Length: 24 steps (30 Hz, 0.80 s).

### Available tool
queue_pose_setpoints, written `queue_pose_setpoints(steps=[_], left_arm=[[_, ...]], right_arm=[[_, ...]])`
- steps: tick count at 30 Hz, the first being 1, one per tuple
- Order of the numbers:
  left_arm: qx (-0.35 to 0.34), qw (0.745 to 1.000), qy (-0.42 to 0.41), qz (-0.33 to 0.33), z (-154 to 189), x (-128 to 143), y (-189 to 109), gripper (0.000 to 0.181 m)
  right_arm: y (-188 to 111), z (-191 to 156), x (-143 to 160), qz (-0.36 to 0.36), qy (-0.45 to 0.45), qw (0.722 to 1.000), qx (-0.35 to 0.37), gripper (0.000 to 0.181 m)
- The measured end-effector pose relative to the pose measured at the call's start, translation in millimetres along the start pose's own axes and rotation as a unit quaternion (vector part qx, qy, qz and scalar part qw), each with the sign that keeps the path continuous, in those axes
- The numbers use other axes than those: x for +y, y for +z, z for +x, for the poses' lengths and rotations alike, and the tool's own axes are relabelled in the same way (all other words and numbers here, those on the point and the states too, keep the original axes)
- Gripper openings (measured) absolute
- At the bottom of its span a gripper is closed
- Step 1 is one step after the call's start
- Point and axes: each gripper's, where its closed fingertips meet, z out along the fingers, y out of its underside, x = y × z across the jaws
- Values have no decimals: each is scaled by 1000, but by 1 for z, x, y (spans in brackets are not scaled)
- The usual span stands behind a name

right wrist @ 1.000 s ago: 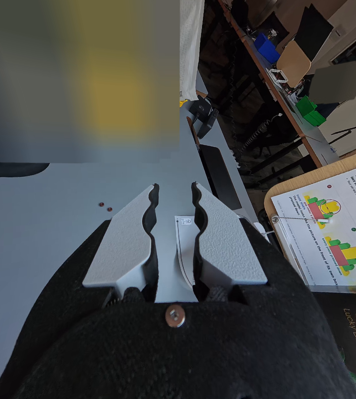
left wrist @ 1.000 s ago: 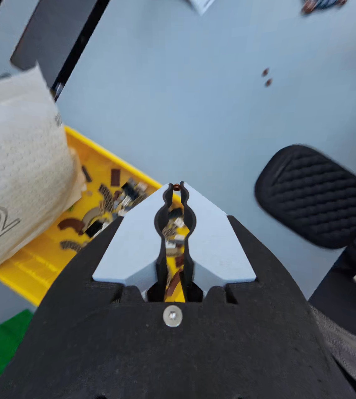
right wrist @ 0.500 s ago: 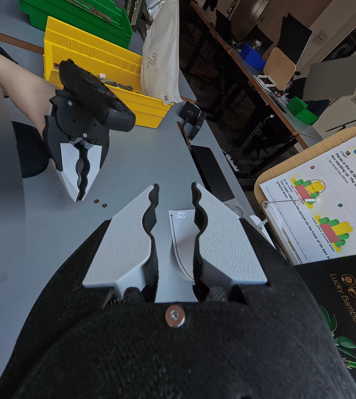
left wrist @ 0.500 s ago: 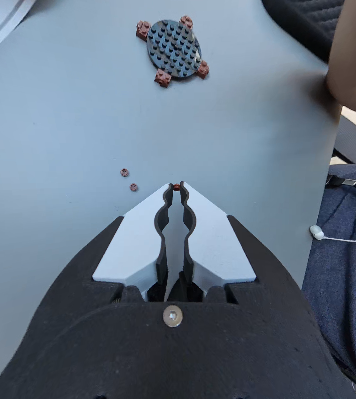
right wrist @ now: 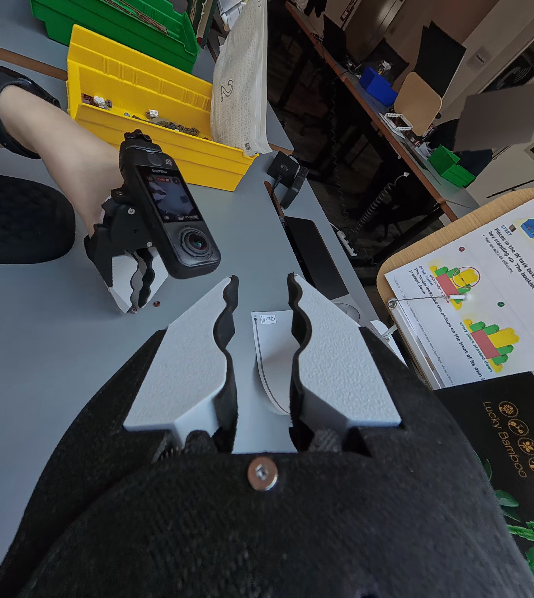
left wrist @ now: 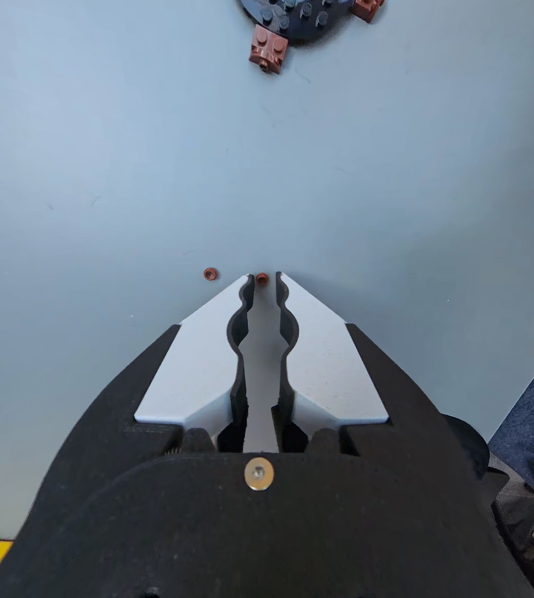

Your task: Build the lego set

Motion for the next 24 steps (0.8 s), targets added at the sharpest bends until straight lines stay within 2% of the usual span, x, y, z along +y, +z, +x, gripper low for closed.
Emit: queue_pose_setpoints(steps=[4, 8, 11, 14, 16, 18, 20, 22, 24], left_arm=[[27, 996, -44, 68, -1, -9, -25, 22], [-22, 981, -99, 163, -23, 3, -78, 17], [-119, 955, -145, 229, -50, 35, -141, 16], [-223, 916, -193, 273, -74, 87, -213, 14], [-248, 891, -237, 298, -79, 122, -247, 23], [-232, 880, -281, 306, -78, 150, -261, 38], [-229, 873, -305, 304, -82, 171, -268, 42], [-245, 865, -298, 320, -90, 181, -274, 39], [-250, 866, -282, 327, -96, 184, -279, 35]], right_arm=[[-11, 5, -2, 9, 2, 1000, 13, 31], [-23, 12, -4, 22, 7, 999, 29, 31], [-28, 16, -8, 35, 8, 998, 42, 31], [-31, 17, -18, 56, 7, 997, 48, 30], [-32, 20, -25, 67, 10, 996, 61, 30], [-37, 28, -29, 63, 13, 993, 95, 31], [-47, 39, -35, 64, 22, 988, 141, 31], [-63, 49, -41, 66, 52, 978, 191, 31], [-87, 62, -42, 47, 91, 957, 270, 31]])
